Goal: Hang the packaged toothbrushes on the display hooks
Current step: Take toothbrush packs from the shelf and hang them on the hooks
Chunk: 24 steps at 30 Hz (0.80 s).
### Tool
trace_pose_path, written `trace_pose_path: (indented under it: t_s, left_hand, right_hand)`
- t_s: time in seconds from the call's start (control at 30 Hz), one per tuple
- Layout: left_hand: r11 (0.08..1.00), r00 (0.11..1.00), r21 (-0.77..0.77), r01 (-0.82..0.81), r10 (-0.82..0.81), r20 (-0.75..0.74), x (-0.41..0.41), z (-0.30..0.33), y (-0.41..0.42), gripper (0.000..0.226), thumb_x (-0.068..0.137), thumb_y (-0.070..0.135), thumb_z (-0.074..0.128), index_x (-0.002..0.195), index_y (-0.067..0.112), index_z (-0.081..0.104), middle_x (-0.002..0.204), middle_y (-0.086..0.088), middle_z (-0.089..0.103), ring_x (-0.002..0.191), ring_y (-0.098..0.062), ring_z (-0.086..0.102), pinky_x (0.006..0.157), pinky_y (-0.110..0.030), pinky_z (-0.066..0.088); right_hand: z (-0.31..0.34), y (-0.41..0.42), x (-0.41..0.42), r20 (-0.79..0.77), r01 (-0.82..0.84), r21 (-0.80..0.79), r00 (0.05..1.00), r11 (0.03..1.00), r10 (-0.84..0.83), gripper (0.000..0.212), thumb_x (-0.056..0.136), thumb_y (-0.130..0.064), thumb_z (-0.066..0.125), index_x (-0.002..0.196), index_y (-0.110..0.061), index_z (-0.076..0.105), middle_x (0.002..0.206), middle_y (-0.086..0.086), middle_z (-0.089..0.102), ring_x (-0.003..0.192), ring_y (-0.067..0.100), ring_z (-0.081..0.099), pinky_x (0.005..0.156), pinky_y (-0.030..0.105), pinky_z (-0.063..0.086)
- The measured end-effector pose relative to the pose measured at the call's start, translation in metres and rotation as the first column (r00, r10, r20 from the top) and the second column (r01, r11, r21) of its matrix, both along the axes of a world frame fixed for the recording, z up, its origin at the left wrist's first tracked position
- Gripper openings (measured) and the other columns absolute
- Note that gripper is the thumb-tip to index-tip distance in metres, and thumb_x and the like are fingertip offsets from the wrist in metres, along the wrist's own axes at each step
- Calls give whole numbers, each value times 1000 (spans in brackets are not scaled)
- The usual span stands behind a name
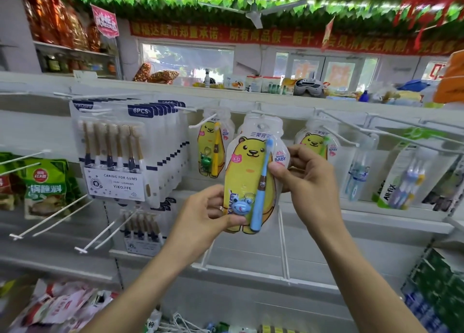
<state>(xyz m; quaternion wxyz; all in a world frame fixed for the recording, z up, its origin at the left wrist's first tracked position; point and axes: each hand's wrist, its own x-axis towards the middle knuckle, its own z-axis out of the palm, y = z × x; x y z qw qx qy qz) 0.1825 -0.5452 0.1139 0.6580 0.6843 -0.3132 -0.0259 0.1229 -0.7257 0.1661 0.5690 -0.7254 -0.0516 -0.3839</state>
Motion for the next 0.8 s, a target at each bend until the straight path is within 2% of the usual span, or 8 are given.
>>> trace_pose_path:
  t_s: [0.17,0.3,0.4,0.53,0.7,0.8]
  left_hand:
    - [1000,1000,12,3,-2,-30,11,-1,-9,40,75,0,81,111,12,68,97,-5,78,84,-35,74,71,-44,63]
    - [998,999,49,-27,28,-26,34,-3,-25,39,78,3,80,113,12,67,97,-5,78,78,-29,75,66,-40,63]
    - [989,995,114,-99,95,40,60,-5,-42,32,78,5,81,105,16,69,92,-4,78,74,-22,73,66,-34,62]
    - [973,988,173,-154,148,47,96,-6,-66,33,79,4,80,109,9,67,94,-4,76,74,-16,72,65,-28,62]
    - [955,969,188,-229,205,141,130,-14,-85,31,79,12,82,104,19,67,94,3,76,81,-11,74,74,-37,63]
    - [954,965,173,-245,221,143,139,-19,-93,28,80,10,81,104,15,68,93,0,76,79,-12,74,74,-40,63]
  right_hand:
    - [-3,-11,22,-19,-2,-3,1000,1000,2,21,87,-4,72,105,-14,70,94,0,77,87,16,74,65,27,58]
    - [-1,-24,46,-48,26,-36,998,999,-28,24,87,-5,72,95,-27,68,91,-3,76,85,11,73,67,27,58]
    - [0,-36,70,-67,95,-125,992,988,-104,23,86,-8,73,90,-30,66,90,-8,74,85,9,72,72,37,61]
    - [-1,-54,106,-118,144,-157,980,977,-163,16,86,-14,73,97,-24,66,93,-2,75,86,17,73,75,49,61]
    - [-2,-70,138,-130,195,-197,966,961,-223,10,85,-20,74,92,-17,68,86,1,75,80,20,72,73,50,60]
    - [-6,-75,146,-125,198,-207,966,958,-227,9,84,-23,74,81,-28,66,79,1,73,75,24,72,70,51,59]
